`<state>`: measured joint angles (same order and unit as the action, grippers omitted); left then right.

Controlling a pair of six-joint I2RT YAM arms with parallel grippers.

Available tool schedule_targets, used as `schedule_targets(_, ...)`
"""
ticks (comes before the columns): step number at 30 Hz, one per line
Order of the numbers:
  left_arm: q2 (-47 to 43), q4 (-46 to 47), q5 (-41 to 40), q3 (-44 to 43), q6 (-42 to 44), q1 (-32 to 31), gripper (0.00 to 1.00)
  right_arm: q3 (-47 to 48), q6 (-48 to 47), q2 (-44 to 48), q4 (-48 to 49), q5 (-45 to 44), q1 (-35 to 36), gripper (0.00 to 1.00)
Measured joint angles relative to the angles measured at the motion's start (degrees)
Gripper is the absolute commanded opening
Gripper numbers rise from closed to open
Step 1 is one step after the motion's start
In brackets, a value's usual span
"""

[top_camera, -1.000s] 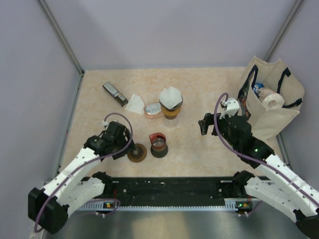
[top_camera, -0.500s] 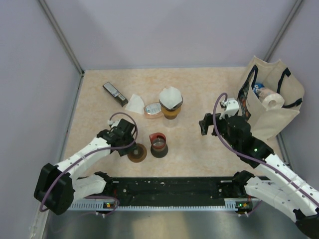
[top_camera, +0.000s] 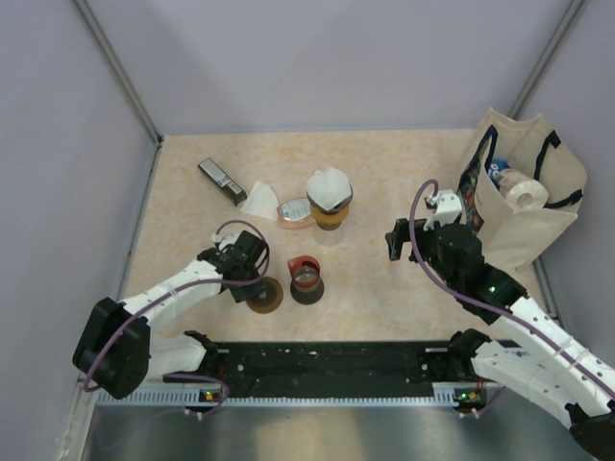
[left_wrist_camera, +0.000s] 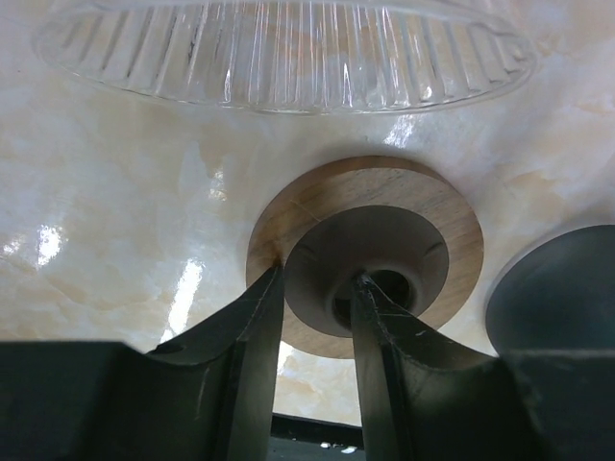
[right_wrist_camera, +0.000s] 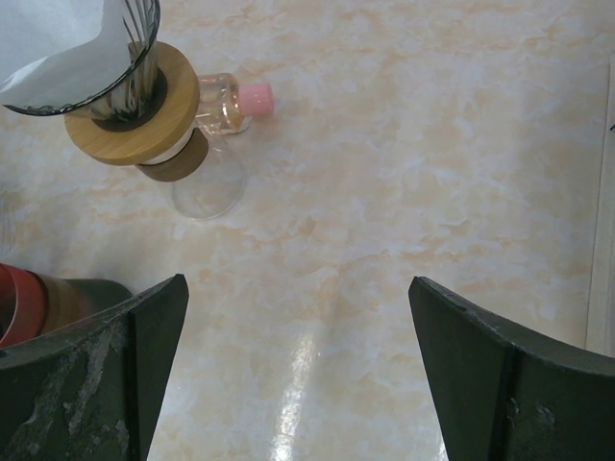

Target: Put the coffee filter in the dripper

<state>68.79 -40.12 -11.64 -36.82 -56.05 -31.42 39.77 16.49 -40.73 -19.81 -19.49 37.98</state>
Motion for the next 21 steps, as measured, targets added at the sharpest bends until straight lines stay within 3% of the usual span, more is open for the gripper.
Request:
schedule_targets(3,0.9,0.1,-0.5,0.0,-0.2,-0.7,0.38,0.0,0.0,-0.2,0.0,-0.1,0.0,0.98)
schedule_targets(10,1.6,0.1,-2.1,-0.3,-0.8,-2.2,0.22,0.0,0.0,-0.3,0.0,-0.2,0.0,0.98)
schedule_targets(12,1.8,0.0,-2.3,-0.5,-0.9,-2.5,0.15,0.0,0.0,-0.3,0.0,-0.2,0.0,0.98)
schedule_targets(14,2.0,-0.2,-2.6,-0.7,-0.9,-2.8,0.0,0.0,0.0,-0.3,0.0,-0.2,0.0,0.98)
schedule_targets(21,0.8,-1.6,-2.9,-1.0,-0.8,-3.2,0.0,0.0,0.0,-0.3,0.0,-0.3,0.0,0.99)
